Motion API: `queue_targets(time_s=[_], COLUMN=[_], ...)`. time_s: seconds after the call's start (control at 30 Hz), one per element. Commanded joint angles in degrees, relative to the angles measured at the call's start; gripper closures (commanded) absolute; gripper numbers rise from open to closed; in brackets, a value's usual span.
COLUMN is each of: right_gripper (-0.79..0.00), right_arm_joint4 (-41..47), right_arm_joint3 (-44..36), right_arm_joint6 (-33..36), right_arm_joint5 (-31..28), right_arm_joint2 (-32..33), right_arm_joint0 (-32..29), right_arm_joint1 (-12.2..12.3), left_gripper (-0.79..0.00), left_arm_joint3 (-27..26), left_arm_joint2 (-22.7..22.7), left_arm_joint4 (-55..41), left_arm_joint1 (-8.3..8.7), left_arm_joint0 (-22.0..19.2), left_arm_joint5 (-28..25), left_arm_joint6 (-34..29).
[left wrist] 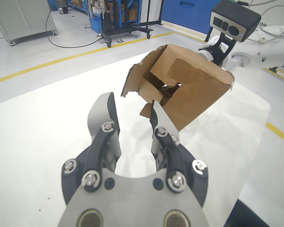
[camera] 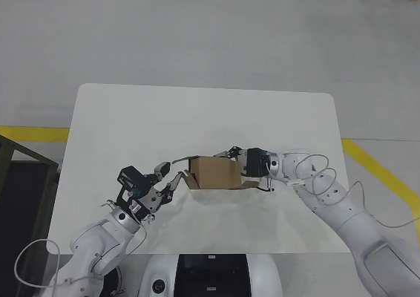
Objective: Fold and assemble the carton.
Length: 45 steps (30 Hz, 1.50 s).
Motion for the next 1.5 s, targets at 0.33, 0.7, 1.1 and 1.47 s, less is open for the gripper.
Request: queue_targets(time_s=[0.33, 0.7, 1.1, 1.47], right_gripper=[0.000, 0.000, 0.000, 0.000], right_arm_joint4=[-0.73, -1.38, -1.78, -2.19], right_arm_joint3=[0.12, 0.91, 1.74, 2.43], right_arm_joint6=[-0.59, -1.90, -2.90, -3.73], right_arm_joint5=[-0.04, 0.02, 0.07, 0.26], right_arm_joint2=[-0.14, -0.45, -0.93, -1.42], right_arm_joint0=[-0.04, 0.12, 0.50, 0.88], right_arm_joint1=[-0.12, -0.33, -0.70, -1.05], left_gripper=[-0.305, -0.286, -0.277, -0.289], left_arm_joint3=[-1.14, -2.63, -2.91, -3.59], left_arm_joint2=[1.16, 0.44, -0.48, 0.85], left_arm_joint4=[2.06, 4.20, 6.20, 8.31], left_arm_joint1=[0.07, 0.34, 0.50, 0.52], left_arm_joint0=[-1.12, -1.42, -0.39, -1.27], left_arm_joint5=[-0.13, -0.78, 0.70, 1.23], left_arm_joint6=[0.11, -0.63, 0.05, -1.31])
